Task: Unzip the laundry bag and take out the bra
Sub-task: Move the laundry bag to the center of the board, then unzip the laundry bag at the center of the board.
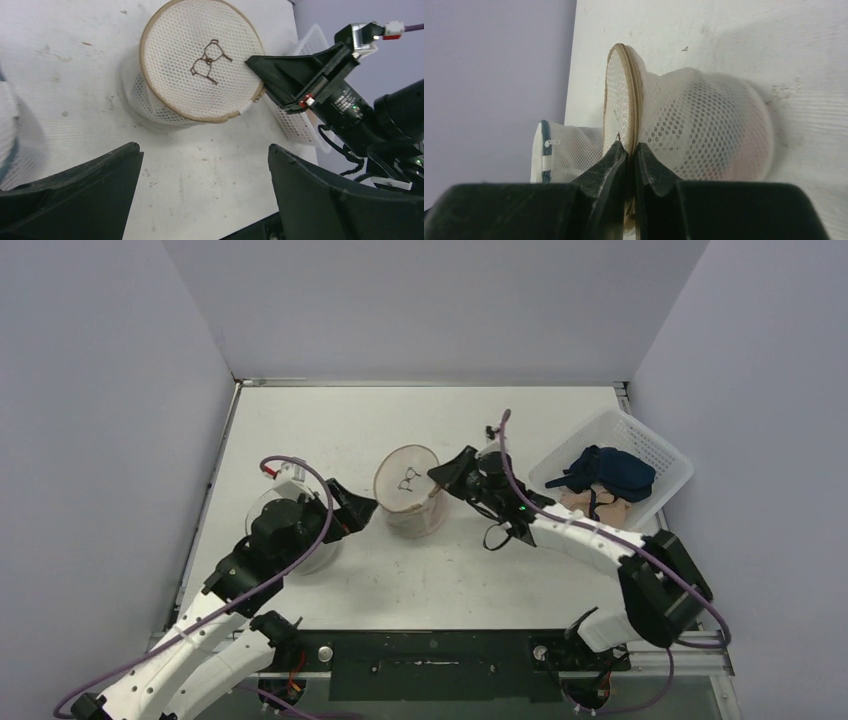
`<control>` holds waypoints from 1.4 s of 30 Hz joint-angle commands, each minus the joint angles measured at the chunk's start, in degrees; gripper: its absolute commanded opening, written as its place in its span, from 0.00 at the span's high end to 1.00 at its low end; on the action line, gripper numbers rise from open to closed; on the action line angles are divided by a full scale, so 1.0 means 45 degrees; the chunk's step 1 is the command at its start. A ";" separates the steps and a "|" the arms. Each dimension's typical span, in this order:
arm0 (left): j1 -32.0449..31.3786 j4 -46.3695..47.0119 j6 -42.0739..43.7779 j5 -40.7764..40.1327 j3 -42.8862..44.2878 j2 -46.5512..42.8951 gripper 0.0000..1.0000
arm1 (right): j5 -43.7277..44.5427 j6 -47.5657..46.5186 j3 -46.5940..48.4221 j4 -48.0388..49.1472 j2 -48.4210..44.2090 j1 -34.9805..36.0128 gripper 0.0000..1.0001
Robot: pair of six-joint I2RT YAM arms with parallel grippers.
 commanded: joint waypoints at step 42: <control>-0.6721 1.1829 -0.6146 -0.3028 -0.2741 0.7803 0.32 | 0.3725 0.3746 -0.9938 0.2633 -1.0979 0.1074 0.95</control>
